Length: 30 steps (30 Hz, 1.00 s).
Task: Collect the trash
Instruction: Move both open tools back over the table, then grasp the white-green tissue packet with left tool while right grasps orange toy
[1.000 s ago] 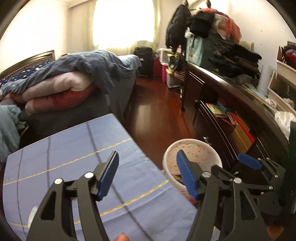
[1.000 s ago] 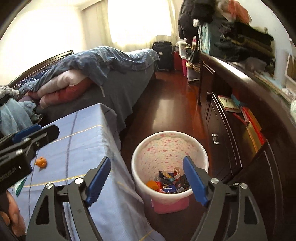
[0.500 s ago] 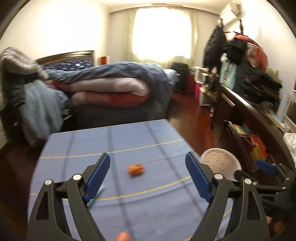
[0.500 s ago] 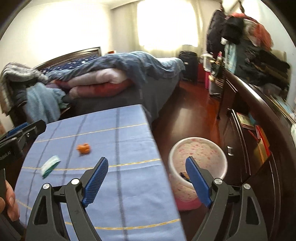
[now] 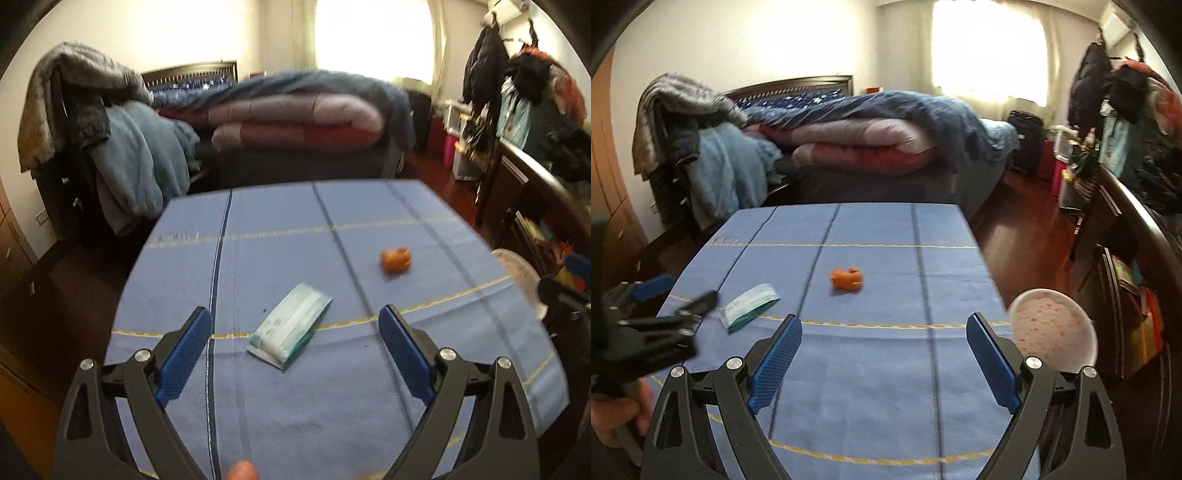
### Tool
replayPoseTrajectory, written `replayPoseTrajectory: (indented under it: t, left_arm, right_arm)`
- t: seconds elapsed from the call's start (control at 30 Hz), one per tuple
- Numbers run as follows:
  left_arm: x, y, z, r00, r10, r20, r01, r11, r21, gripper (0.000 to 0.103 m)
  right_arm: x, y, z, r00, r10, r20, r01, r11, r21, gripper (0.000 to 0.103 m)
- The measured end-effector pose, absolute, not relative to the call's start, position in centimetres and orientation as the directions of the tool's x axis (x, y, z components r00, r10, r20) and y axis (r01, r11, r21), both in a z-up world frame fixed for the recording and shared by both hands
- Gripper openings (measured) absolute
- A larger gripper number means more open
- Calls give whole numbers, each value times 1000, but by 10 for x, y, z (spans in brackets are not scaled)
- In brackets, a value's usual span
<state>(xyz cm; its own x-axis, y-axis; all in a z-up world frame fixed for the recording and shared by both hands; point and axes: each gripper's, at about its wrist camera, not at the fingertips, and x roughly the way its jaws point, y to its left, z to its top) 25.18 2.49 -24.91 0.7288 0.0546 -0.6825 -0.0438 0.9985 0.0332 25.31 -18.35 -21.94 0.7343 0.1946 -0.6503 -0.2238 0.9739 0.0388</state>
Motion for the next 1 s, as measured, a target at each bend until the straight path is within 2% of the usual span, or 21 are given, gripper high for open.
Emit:
replayPoseTrajectory:
  t: [0.23,0.5,0.7,0.77,0.8,0.83,1.0]
  left_arm:
    - [298,35,-296,669,40,-742,-11,999,44,92]
    - [324,36,-323,624,12,-781,42,998,48,92]
    - [329,39,-326,607,-20,-794,58,998,19,77]
    - [327,39,-325,613,-16,-790,56,998,23,64]
    - [326,39,-324,615,-15,-788,56,998,25,49]
    - [326,40,-323,615,-8,-788,52,998,30,44]
    - [321,52,-321,616,-3,-788,5,1000,-1,43]
  right_arm:
    - [285,-157,-237,702,201,-683,-257,966,20,90]
    - [317,-149,-250,689,192,-698,-244,970,27,90]
    - [339,-145,-263,661,222,-716,-246,966,72,90]
    - [347,-144,-269,643,239,-727,-252,963,93,90]
    - [353,-142,-274,630,245,-737,-253,962,104,90]
    - [358,-140,-278,616,257,-744,-258,959,117,90]
    - [381,-122,-299,582,250,-774,-272,957,105,90]
